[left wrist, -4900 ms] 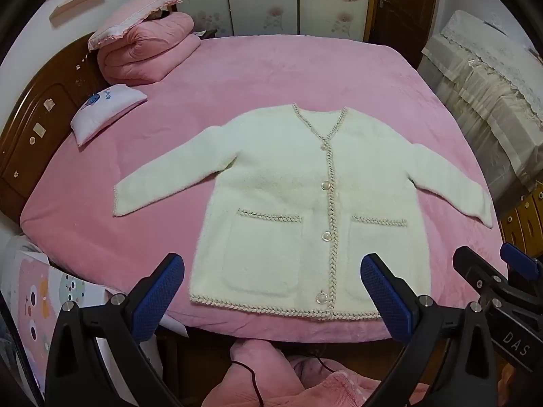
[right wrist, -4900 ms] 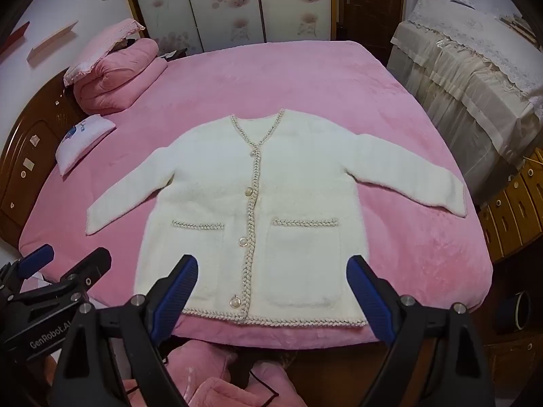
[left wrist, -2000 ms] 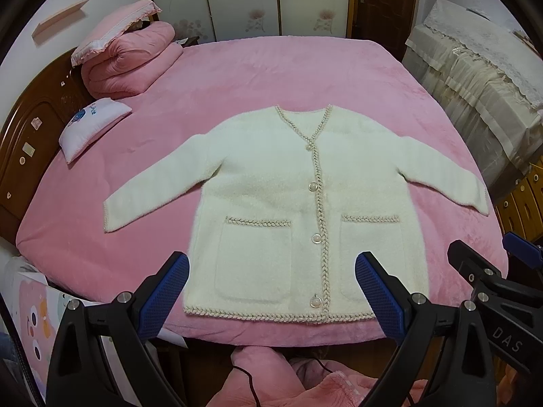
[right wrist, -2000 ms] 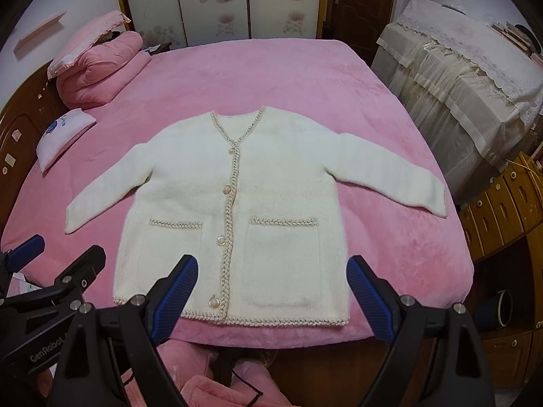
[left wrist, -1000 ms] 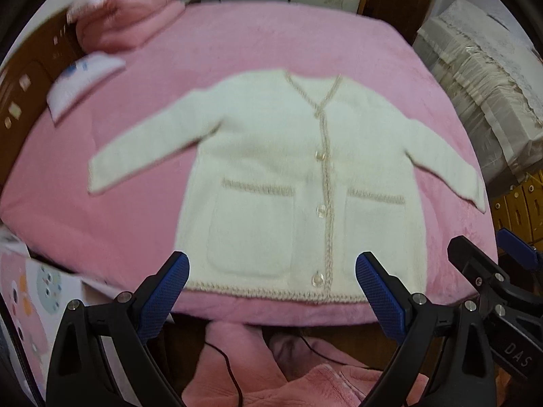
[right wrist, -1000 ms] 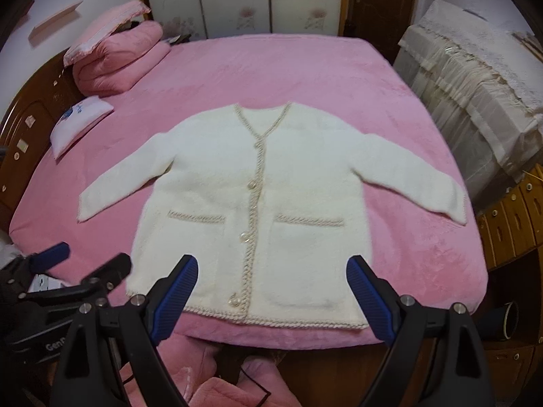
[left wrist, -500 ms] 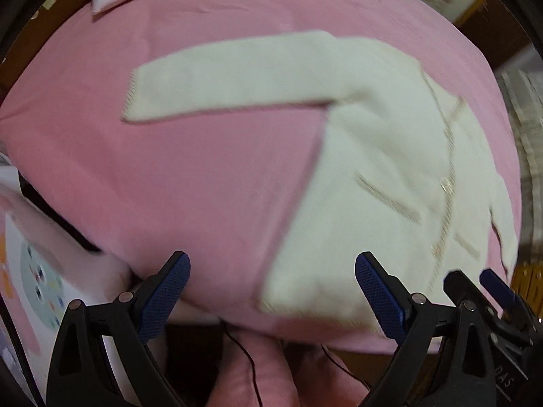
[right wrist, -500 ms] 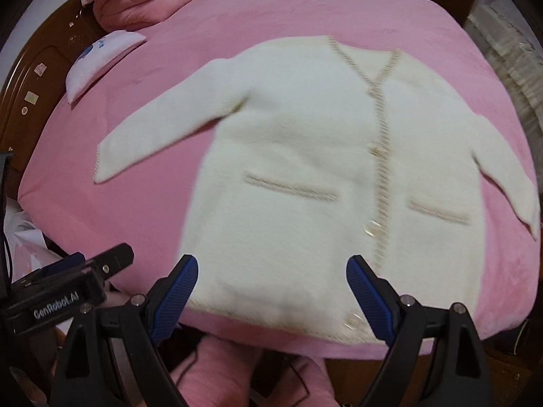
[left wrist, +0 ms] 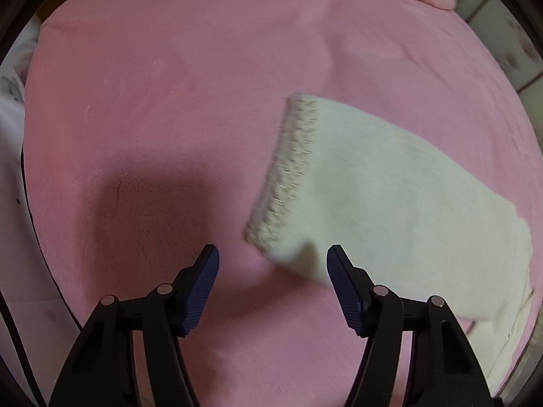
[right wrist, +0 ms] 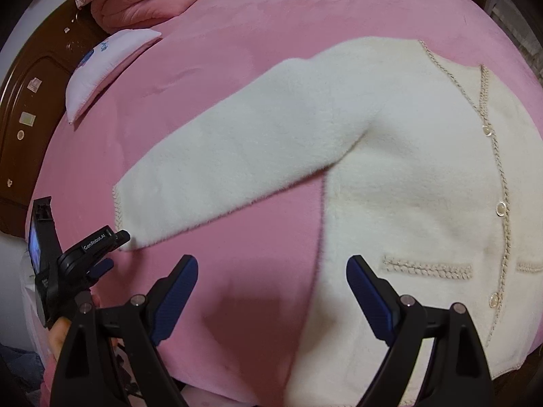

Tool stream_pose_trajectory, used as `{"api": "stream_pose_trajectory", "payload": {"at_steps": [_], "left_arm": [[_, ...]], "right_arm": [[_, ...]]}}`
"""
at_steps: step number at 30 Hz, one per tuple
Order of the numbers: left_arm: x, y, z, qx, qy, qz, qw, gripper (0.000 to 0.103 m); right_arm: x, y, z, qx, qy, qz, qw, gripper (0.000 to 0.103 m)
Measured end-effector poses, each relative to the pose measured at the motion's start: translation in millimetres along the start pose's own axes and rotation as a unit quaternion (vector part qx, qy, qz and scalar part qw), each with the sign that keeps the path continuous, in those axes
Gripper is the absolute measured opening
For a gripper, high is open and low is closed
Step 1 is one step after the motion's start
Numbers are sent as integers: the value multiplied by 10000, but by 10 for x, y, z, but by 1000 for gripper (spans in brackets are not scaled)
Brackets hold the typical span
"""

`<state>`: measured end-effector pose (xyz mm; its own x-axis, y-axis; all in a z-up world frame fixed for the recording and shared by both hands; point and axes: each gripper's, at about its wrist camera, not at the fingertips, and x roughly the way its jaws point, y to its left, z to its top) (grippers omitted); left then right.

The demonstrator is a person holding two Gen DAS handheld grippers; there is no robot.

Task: Fold large clothes
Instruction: 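Grasp the cardigan's front hem edge with the left gripper and lift it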

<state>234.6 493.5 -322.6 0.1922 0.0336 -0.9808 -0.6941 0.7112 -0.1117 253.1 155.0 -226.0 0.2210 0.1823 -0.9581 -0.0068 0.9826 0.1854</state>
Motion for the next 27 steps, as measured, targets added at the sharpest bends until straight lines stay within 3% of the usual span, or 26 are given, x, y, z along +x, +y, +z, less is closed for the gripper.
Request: {"api": "stream_pose_trajectory", "payload": {"at_steps": [6, 7, 9, 10, 14, 16, 19, 23, 27], "left_arm": [[228, 84, 93, -166, 57, -695, 9974, 63], [216, 58, 105, -160, 6, -925, 9956, 49], [194, 9, 131, -157, -90, -969, 9951, 26], [185, -19, 138, -147, -118, -1038, 9944, 6], [-4, -223, 137, -153, -594, -902, 9940, 7], [-135, -338, 70, 30, -871, -762, 9933, 7], [-476, -716, -5, 471, -1439, -753, 9856, 6], [-1040, -1482, -292, 1154, -2099, -1066, 9650, 6], [-1489, -2366, -734, 1671, -2365, -1623, 9433, 6]], "right_arm": [[286, -137, -29, 23, 256, -249, 9994, 89], [313, -176, -40, 78, 279, -264, 9992, 89], [358, -294, -83, 225, 331, -310, 9987, 89], [374, -337, -102, 279, 344, -322, 9985, 89], [418, -604, -181, 618, 423, -272, 9968, 89], [395, -746, -207, 779, 379, -199, 9960, 89], [307, -952, -260, 950, 270, -70, 9951, 89], [136, -1335, -315, 1146, 96, 102, 9933, 89], [-148, -1906, -332, 1386, -211, 148, 9900, 89]]}}
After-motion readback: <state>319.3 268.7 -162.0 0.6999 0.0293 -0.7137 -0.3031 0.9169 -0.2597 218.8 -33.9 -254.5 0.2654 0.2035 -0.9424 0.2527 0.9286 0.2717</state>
